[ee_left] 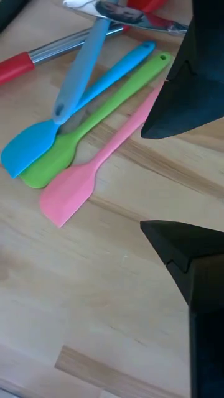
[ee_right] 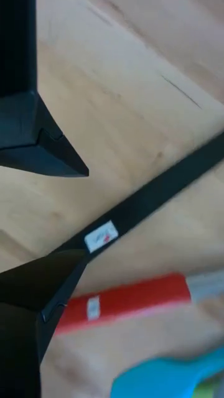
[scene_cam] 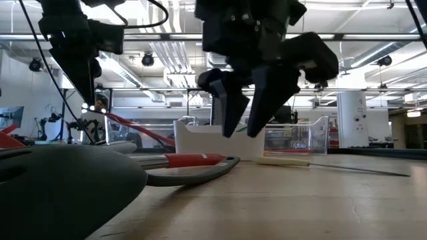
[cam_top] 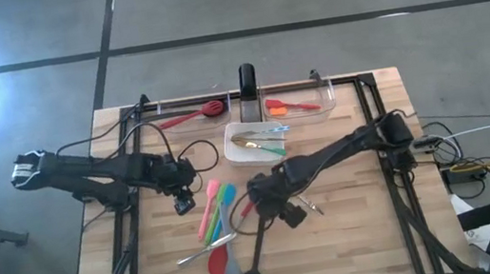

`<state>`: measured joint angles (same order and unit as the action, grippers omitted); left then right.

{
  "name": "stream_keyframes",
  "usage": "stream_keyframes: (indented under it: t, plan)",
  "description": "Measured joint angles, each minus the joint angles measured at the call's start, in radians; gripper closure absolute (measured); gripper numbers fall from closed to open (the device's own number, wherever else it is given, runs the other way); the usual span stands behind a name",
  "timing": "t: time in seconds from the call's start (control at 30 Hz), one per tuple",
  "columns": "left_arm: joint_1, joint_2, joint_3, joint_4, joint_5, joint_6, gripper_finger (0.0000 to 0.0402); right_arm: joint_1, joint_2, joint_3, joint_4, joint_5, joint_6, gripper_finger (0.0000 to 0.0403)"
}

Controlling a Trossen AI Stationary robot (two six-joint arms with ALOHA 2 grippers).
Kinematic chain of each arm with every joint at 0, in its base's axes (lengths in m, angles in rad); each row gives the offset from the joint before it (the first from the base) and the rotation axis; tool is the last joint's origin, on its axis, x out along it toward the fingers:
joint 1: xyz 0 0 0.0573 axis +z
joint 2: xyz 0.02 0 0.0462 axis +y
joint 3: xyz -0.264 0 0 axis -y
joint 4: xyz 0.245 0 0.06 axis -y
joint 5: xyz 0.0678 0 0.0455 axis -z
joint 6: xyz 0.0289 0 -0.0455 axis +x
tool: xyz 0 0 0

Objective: Pick & Place Kitchen Items
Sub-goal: Put the black slotted spoon into the left transparent bin

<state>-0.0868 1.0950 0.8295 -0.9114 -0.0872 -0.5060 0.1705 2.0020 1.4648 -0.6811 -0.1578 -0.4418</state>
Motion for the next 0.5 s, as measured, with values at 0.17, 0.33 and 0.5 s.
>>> stream_keyframes:
  t: [0.17, 0.33, 0.5]
  plan:
    - [0.000, 0.000, 0.000, 0.002, 0.000, 0.000, 0.0172, 0.022, 0.070, 0.075, -0.030, 0.004, -0.061, 0.0204]
    - [0.000, 0.000, 0.000, 0.003, 0.000, 0.001, 0.0172, 0.036, 0.110, 0.143, -0.050, 0.027, -0.113, 0.0204]
    - [0.000, 0.000, 0.000, 0.005, 0.000, 0.002, 0.0172, 0.046, 0.135, 0.182, -0.045, 0.029, -0.145, 0.0207]
